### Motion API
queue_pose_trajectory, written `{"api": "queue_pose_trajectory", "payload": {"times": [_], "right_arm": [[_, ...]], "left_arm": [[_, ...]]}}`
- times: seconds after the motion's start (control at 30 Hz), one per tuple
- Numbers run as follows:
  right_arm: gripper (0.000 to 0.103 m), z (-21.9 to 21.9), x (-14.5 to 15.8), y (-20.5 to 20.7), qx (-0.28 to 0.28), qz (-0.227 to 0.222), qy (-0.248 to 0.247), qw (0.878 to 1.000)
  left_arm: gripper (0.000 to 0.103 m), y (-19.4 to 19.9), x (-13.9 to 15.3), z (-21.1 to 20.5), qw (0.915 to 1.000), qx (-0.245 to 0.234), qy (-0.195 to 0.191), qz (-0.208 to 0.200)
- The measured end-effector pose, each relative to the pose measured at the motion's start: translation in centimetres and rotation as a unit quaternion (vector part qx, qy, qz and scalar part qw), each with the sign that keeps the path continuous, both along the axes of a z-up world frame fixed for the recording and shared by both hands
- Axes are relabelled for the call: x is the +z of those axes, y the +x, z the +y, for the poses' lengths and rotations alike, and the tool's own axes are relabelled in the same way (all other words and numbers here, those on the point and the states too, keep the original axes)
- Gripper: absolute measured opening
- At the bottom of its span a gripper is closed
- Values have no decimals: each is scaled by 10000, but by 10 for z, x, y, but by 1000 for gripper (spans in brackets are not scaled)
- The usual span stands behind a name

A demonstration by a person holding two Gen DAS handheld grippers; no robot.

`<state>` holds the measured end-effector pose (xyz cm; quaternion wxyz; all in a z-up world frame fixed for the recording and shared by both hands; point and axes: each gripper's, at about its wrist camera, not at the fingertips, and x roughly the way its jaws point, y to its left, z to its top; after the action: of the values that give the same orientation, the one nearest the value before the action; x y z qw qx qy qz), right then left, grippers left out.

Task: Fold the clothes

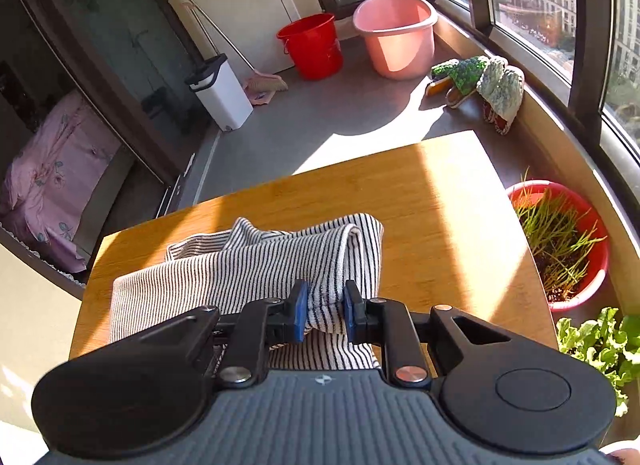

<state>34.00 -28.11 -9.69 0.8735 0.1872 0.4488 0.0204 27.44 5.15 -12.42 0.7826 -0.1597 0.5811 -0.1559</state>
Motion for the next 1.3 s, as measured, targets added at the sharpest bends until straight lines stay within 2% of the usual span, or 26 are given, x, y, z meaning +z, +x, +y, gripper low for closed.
{"api": "queue_pose_trajectory", "payload": {"times": [0.13,0.23,0.43,0.53,0.6,0.7,0.83,0.97,1.03,1.07,1.13,1.2,1.3], "right_arm": [[26,0,-21,-12,-333,131,-59,9993],[34,3,-13,-11,-411,176,-224,9988],[34,11,25,-29,-468,37,-660,9967],[29,13,49,-39,-526,-59,-708,9961],[29,17,65,-40,-449,-155,-779,9958],[29,25,73,-29,-239,-230,-803,9962],[29,32,49,4,185,-315,-614,9974],[28,34,23,11,385,-171,-646,9970],[26,35,14,9,443,-118,-696,9965],[26,35,9,8,472,-91,-721,9962],[26,36,0,6,530,-39,-772,9956],[26,37,-9,4,588,14,-822,9949],[28,35,-18,4,713,94,-816,9941]], "left_arm": [[103,0,0,2,9999,-145,-3,-49],[103,1,0,2,9995,-300,15,-88],[103,3,-2,-1,9982,-595,79,-27],[103,9,5,-1,9978,-607,245,138],[103,13,20,-2,9969,-742,244,-92],[103,26,48,-6,9926,-922,310,-732],[103,64,61,-17,9885,-849,236,-1231],[99,101,41,-29,9883,-463,690,-1279],[78,113,32,-34,9873,-499,844,-1254],[76,119,28,-37,9866,-535,912,-1241],[85,130,19,-42,9852,-608,1050,-1215],[86,141,11,-47,9835,-680,1187,-1188],[97,154,2,-55,9817,-763,1340,-1122]]}}
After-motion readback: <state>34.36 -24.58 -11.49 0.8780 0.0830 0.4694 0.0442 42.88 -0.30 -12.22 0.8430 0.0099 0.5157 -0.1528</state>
